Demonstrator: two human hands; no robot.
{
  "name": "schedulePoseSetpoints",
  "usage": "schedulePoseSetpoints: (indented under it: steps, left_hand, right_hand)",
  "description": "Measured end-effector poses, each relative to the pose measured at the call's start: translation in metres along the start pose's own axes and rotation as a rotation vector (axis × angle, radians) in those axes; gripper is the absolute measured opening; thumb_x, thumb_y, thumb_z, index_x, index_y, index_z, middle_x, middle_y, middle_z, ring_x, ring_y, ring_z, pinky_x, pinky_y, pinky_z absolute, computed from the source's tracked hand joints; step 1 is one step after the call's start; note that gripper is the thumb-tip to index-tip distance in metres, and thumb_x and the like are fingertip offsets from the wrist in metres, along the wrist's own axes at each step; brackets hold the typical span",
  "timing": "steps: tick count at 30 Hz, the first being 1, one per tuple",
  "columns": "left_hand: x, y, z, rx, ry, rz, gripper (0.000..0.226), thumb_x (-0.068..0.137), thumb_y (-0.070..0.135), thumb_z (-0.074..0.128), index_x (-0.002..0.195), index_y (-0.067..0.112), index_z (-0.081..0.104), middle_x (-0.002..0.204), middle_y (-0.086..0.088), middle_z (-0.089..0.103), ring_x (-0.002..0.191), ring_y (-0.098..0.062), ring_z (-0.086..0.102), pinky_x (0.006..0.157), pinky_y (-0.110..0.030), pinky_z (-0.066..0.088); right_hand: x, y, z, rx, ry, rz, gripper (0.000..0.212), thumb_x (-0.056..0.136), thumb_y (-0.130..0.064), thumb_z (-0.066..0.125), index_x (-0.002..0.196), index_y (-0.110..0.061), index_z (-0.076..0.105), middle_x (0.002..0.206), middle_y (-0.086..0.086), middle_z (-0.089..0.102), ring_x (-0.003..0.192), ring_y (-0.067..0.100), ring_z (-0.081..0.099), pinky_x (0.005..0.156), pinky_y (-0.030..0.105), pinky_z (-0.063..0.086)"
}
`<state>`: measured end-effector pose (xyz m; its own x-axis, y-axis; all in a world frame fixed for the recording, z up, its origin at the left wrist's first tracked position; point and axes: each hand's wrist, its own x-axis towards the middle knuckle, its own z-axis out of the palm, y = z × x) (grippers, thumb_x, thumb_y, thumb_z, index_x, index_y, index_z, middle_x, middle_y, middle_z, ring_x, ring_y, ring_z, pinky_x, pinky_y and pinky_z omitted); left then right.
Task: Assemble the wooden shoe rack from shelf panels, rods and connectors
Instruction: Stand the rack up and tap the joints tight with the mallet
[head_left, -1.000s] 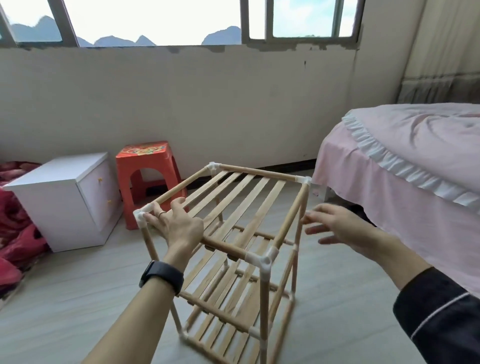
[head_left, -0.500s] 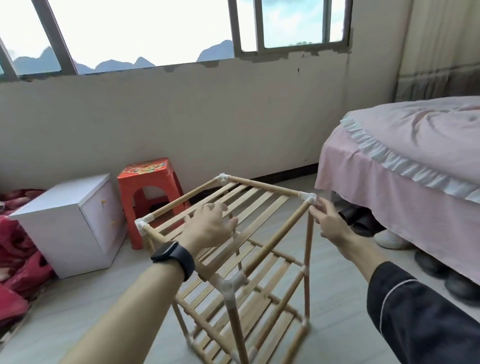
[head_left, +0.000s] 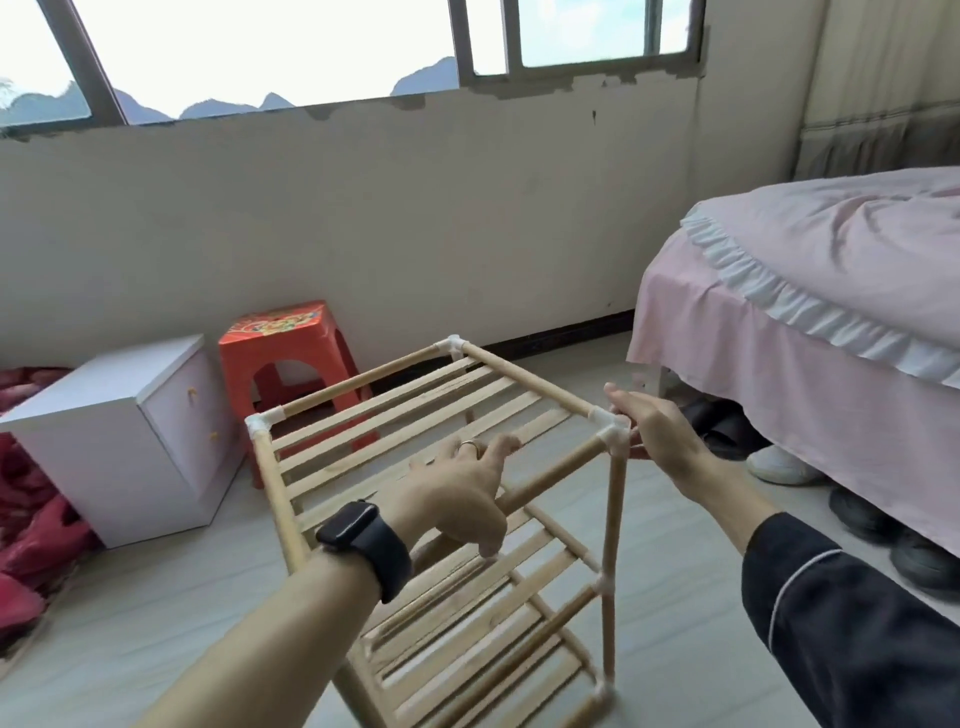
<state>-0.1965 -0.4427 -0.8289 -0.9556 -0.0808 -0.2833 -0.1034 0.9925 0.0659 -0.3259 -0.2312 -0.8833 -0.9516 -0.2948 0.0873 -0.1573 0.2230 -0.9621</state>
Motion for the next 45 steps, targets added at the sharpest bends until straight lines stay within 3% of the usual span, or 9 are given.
schedulePoseSetpoints:
  steps: [3, 6, 10, 15, 22, 28, 32, 38, 45]
  left_hand:
    - [-0.02, 0.005, 0.013, 0.015, 0.168, -0.05, 0.071, 0.078, 0.049, 0.075, 0.133, 0.028, 0.035, 0.121, -0.001, 0.051, 0.106, -0.021, 0.038, 0.083, -0.037, 0.037]
    - [-0.031, 0.022, 0.034, 0.045, 0.4, -0.123, 0.047, 0.081, 0.042, 0.063, 0.119, 0.022, 0.044, 0.106, 0.0, 0.047, 0.097, -0.022, 0.04, 0.082, -0.04, 0.039]
    - [-0.034, 0.019, 0.042, -0.026, 0.501, -0.078, 0.046, 0.079, 0.035, 0.061, 0.12, 0.017, 0.051, 0.105, -0.003, 0.048, 0.097, -0.021, 0.044, 0.082, -0.034, 0.042]
    - [-0.035, 0.019, 0.043, -0.014, 0.589, -0.058, 0.026, 0.08, 0.03, 0.059, 0.1, 0.016, 0.052, 0.089, -0.001, 0.052, 0.08, -0.021, 0.049, 0.068, -0.033, 0.042]
    - [-0.028, 0.013, 0.044, -0.02, 0.649, -0.006, 0.008, 0.083, 0.018, 0.052, 0.089, 0.016, 0.049, 0.074, 0.0, 0.052, 0.061, -0.017, 0.049, 0.058, -0.031, 0.038]
    - [-0.033, 0.007, 0.043, 0.037, 0.659, 0.038, 0.02, 0.088, 0.03, 0.056, 0.102, 0.015, 0.054, 0.092, -0.004, 0.061, 0.078, -0.024, 0.057, 0.069, -0.035, 0.05]
    - [-0.062, -0.042, 0.056, 0.092, 0.706, 0.006, 0.033, 0.086, 0.041, 0.057, 0.111, 0.019, 0.052, 0.103, 0.0, 0.06, 0.09, -0.02, 0.052, 0.075, -0.032, 0.043]
    - [-0.09, -0.093, 0.069, 0.048, 0.693, -0.154, 0.035, 0.085, 0.046, 0.053, 0.11, 0.021, 0.054, 0.106, -0.001, 0.062, 0.095, -0.022, 0.059, 0.082, -0.036, 0.049]
    - [-0.083, -0.095, 0.065, 0.089, 0.7, -0.161, 0.021, 0.084, 0.033, 0.051, 0.095, 0.015, 0.048, 0.091, -0.006, 0.064, 0.074, -0.027, 0.058, 0.064, -0.034, 0.042]
  right_hand:
    - [-0.031, -0.003, 0.031, 0.004, -0.131, -0.039, 0.054, 0.091, -0.058, 0.045, 0.083, -0.008, 0.063, 0.072, 0.005, 0.061, 0.062, 0.013, 0.063, 0.068, 0.032, 0.054]
    - [-0.06, -0.001, 0.055, 0.039, -0.103, -0.04, 0.067, 0.094, -0.063, 0.034, 0.084, -0.006, 0.066, 0.065, 0.002, 0.065, 0.06, 0.018, 0.066, 0.062, 0.03, 0.055]
    - [-0.078, 0.0, 0.058, 0.142, -0.123, 0.064, 0.085, 0.101, -0.07, 0.013, 0.104, -0.005, 0.067, 0.072, 0.006, 0.067, 0.062, 0.019, 0.066, 0.071, 0.034, 0.053]
    - [-0.085, -0.007, 0.067, 0.073, 0.072, -0.001, 0.069, 0.104, -0.065, 0.014, 0.114, -0.012, 0.056, 0.105, 0.012, 0.066, 0.086, 0.024, 0.067, 0.074, 0.037, 0.055]
    - [-0.092, -0.01, 0.069, -0.083, 0.219, -0.208, 0.057, 0.094, -0.065, 0.014, 0.106, -0.026, 0.053, 0.107, 0.001, 0.058, 0.098, 0.009, 0.058, 0.083, 0.037, 0.05]
    - [-0.096, -0.011, 0.074, -0.424, 0.302, -0.44, 0.045, 0.099, -0.05, 0.026, 0.113, -0.02, 0.056, 0.116, 0.0, 0.058, 0.109, 0.019, 0.05, 0.088, 0.015, 0.033]
    - [-0.099, -0.027, 0.094, -0.788, 0.191, -0.719, 0.049, 0.1, -0.045, 0.032, 0.125, -0.015, 0.063, 0.132, 0.004, 0.061, 0.126, 0.021, 0.051, 0.099, 0.039, 0.044]
    - [-0.089, -0.059, 0.134, -1.058, -0.133, -0.633, 0.056, 0.1, -0.059, 0.007, 0.095, -0.033, 0.056, 0.095, -0.01, 0.059, 0.088, 0.012, 0.056, 0.081, 0.037, 0.046]
    - [-0.079, -0.056, 0.145, -1.036, 0.001, -0.689, 0.048, 0.098, -0.053, 0.014, 0.075, -0.028, 0.049, 0.069, -0.009, 0.052, 0.06, 0.013, 0.053, 0.061, 0.033, 0.043]
